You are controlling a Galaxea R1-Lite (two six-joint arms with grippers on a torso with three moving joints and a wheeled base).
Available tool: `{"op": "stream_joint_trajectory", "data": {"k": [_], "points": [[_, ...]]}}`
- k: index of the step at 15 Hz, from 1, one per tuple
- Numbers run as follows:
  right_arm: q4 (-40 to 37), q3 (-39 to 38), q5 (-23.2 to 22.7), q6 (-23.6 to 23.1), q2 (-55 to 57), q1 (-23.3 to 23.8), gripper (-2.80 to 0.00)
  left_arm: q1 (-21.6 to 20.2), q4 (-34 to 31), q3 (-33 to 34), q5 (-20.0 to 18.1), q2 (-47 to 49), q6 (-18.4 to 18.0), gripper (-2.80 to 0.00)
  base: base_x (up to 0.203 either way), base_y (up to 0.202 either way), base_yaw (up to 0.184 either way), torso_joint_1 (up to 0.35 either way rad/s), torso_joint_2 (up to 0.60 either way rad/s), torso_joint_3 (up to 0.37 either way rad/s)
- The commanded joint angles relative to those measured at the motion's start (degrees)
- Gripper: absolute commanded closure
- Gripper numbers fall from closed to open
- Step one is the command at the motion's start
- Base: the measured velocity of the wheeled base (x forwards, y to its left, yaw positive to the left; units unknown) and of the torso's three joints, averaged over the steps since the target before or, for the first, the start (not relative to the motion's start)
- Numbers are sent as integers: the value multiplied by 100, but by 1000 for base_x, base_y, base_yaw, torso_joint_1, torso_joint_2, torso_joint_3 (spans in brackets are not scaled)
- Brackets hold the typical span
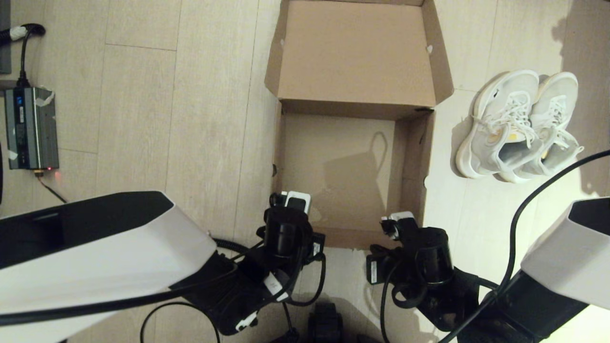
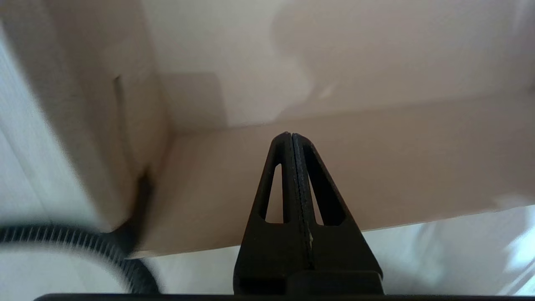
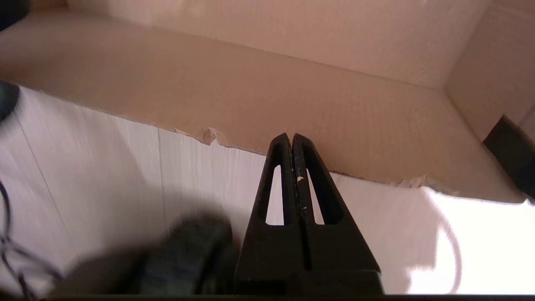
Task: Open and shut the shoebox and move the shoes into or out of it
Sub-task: Put the shoes into the shoe box
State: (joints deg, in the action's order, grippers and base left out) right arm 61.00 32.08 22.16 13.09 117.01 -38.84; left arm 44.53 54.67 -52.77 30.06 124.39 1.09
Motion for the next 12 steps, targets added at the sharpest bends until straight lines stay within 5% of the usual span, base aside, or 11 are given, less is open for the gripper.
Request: {"op": "stream_joint_trajectory", "data": {"k": [1, 7, 12], "points": [[35, -219, 15, 15, 68, -132, 0, 21, 42, 439, 26, -12, -11, 0, 0, 0, 0, 0, 0, 0], [465, -1054, 183, 51, -328, -625, 0, 532, 183, 1993, 233, -1064, 16, 0, 0, 0, 0, 0, 0, 0], [466, -644, 183, -17, -683, -279, 0, 402, 463, 1049, 185, -688, 31, 0, 0, 0, 0, 0, 0, 0]]}}
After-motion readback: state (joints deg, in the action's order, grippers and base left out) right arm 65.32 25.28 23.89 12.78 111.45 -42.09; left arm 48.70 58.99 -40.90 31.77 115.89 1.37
